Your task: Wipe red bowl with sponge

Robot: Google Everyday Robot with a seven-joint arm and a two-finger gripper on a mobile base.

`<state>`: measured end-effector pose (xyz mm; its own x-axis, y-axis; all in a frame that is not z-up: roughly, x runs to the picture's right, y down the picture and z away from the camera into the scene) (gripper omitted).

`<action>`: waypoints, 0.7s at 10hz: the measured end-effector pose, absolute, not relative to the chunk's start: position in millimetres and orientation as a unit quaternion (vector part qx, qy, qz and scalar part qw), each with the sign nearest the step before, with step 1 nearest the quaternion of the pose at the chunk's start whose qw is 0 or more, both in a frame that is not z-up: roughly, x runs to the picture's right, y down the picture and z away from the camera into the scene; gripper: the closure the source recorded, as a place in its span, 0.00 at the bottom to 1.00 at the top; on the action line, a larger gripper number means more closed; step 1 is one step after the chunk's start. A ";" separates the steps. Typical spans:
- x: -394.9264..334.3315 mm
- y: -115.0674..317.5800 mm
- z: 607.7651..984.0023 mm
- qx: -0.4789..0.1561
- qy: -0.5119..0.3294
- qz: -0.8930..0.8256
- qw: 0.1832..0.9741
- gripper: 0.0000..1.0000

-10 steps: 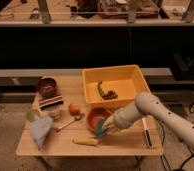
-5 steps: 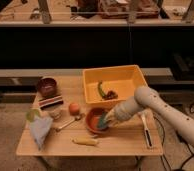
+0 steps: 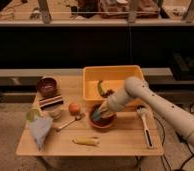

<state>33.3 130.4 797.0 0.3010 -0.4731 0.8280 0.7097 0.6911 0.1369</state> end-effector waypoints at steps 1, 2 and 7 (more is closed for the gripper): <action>28.4 129.6 791.8 -0.121 -0.468 -0.374 0.792 1.00; 25.2 131.7 785.8 -0.117 -0.474 -0.376 0.787 1.00; 49.1 173.5 745.4 -0.125 -0.495 -0.370 0.776 1.00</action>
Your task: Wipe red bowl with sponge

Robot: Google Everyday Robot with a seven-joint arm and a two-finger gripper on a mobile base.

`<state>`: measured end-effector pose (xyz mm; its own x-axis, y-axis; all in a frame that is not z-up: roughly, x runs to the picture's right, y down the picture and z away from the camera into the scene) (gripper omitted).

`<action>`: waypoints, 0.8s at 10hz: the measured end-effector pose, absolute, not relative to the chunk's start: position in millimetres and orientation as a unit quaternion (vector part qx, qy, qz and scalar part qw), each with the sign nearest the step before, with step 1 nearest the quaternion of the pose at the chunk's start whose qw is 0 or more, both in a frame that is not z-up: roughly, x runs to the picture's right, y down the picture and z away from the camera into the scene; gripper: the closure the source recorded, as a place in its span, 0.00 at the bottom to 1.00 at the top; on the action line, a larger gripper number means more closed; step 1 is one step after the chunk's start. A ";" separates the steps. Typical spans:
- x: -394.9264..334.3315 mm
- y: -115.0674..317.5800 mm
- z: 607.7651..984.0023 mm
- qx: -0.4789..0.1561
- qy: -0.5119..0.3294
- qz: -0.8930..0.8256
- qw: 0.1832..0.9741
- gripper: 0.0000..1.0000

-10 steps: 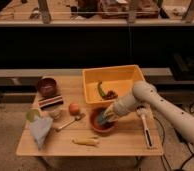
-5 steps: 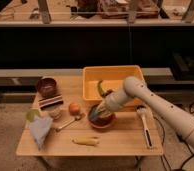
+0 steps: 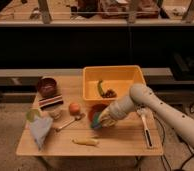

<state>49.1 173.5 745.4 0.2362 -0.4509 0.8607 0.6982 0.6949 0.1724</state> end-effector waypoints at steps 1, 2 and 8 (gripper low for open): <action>54.1 177.0 744.6 -0.128 -0.493 -0.370 0.777 1.00; 58.6 178.2 744.4 -0.130 -0.490 -0.369 0.779 1.00; 87.2 136.0 780.4 -0.131 -0.434 -0.346 0.821 1.00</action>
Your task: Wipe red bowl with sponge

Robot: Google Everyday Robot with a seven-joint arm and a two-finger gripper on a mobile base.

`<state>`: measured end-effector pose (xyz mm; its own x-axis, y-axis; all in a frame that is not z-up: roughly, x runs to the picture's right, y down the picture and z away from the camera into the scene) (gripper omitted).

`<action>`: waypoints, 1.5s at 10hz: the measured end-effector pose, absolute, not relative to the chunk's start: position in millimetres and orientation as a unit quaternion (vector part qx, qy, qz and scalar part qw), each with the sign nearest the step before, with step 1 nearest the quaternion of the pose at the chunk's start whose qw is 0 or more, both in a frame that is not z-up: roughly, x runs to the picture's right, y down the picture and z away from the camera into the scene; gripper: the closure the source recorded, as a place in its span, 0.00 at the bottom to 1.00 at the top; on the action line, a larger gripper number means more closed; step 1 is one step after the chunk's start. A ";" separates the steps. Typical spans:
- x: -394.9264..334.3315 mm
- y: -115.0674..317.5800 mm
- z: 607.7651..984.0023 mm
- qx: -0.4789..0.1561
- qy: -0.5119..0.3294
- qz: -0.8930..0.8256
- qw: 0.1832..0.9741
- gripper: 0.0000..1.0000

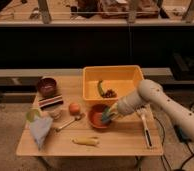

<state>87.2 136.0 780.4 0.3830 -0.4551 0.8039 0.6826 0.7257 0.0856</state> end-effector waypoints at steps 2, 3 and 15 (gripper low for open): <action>78.9 131.7 789.0 -0.129 -0.430 -0.347 0.824 1.00; 71.0 129.4 790.9 -0.126 -0.432 -0.349 0.822 1.00; 44.6 162.5 740.5 -0.093 -0.493 -0.394 0.770 1.00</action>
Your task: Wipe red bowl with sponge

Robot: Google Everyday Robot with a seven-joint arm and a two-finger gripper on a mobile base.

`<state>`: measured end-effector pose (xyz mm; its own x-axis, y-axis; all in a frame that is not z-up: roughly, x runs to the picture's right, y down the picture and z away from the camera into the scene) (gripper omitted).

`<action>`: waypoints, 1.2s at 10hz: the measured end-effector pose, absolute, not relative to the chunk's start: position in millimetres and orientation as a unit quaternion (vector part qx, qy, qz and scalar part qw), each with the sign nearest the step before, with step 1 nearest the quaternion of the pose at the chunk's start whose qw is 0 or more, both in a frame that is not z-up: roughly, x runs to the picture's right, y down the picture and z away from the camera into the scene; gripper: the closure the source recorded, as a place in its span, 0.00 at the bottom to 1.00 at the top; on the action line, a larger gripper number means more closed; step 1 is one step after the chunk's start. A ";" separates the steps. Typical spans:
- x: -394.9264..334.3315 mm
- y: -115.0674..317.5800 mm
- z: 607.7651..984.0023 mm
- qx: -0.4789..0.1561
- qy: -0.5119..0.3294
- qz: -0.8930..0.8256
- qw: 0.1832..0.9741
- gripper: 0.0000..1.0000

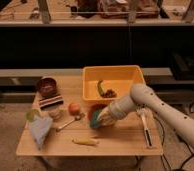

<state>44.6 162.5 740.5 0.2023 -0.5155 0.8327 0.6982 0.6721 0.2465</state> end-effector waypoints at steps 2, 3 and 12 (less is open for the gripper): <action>56.8 166.8 742.7 -0.104 -0.488 -0.393 0.772 1.00; 67.0 171.8 748.0 -0.117 -0.479 -0.390 0.778 1.00; 44.8 130.7 782.4 -0.104 -0.447 -0.388 0.800 1.00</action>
<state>44.8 130.7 782.4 0.3001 -0.5275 0.7948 0.7129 0.6776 0.1806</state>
